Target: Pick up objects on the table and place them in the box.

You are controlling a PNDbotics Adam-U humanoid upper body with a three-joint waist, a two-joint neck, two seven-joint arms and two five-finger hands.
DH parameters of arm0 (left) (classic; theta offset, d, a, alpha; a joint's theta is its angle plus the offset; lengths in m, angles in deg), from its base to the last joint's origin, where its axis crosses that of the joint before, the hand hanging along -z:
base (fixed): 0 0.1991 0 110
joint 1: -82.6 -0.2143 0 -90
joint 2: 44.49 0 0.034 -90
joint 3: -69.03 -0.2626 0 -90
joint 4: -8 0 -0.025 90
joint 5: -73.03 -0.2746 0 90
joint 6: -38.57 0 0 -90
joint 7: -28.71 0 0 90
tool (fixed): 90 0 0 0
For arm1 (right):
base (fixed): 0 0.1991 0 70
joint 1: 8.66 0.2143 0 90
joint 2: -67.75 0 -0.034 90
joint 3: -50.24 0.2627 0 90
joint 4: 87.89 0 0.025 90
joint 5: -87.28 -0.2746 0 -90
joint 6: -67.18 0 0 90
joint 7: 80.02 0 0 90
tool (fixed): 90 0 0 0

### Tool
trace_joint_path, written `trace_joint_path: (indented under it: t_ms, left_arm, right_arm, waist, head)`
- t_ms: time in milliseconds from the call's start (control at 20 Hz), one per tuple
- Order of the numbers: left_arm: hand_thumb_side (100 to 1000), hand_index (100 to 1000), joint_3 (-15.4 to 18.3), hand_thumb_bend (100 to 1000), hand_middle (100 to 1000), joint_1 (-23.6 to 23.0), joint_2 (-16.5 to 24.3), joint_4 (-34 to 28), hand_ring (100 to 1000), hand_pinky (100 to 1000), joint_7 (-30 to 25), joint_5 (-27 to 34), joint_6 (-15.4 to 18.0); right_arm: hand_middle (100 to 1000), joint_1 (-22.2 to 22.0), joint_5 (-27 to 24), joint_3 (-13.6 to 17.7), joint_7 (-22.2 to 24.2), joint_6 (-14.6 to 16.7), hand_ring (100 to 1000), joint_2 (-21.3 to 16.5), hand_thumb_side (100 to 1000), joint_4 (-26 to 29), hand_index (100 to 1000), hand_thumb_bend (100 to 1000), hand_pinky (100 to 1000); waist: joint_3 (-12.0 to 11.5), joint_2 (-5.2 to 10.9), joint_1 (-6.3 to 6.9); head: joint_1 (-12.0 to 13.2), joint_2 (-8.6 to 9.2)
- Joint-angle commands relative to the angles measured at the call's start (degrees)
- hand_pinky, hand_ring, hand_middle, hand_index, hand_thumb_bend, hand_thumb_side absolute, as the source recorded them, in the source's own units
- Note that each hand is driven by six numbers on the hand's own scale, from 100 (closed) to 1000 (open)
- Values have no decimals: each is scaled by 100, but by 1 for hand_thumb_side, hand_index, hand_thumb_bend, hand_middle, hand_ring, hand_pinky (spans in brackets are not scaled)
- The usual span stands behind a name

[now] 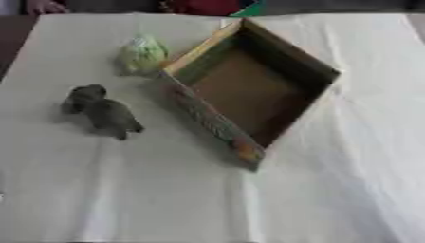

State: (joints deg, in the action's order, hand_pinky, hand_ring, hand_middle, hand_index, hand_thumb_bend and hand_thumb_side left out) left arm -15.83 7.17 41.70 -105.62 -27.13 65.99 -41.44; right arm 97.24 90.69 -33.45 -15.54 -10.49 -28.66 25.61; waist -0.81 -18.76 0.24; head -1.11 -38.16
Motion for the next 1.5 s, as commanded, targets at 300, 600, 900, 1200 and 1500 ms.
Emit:
trace_joint_path:
  t_ms: [300,600,900,1200,1500]
  left_arm:
    - [911,760,58,100,691,15,140,-97,594,672,0,-27,7]
    - [893,767,98,100,695,27,581,-97,596,659,20,-147,42]
    - [846,822,-150,100,738,255,983,-97,627,612,-180,-359,205]
    - [844,864,-388,100,768,635,1723,-97,678,600,-634,-813,-61]
    - [893,906,-749,179,803,965,2478,-94,740,592,-1098,-1277,-399]
  right_arm:
    - [712,43,-14,25,-6,12,995,-157,968,109,833,100,798]
    - [712,22,-9,23,-5,7,995,-177,967,109,833,100,798]
    - [712,-39,15,22,-4,-3,993,-279,966,109,833,100,797]
    - [712,-77,22,18,-12,-8,991,-313,965,109,832,100,797]
    - [711,-96,24,6,-9,-8,991,-344,963,109,832,100,796]
  waist:
    - [2,103,-8]
    - [3,122,5]
    - [-37,216,123]
    - [-57,294,149]
    - [-61,345,158]
  head:
    - [10,61]
    - [10,12]
    - [-88,-114]
    - [-167,-190]
    - [-234,-191]
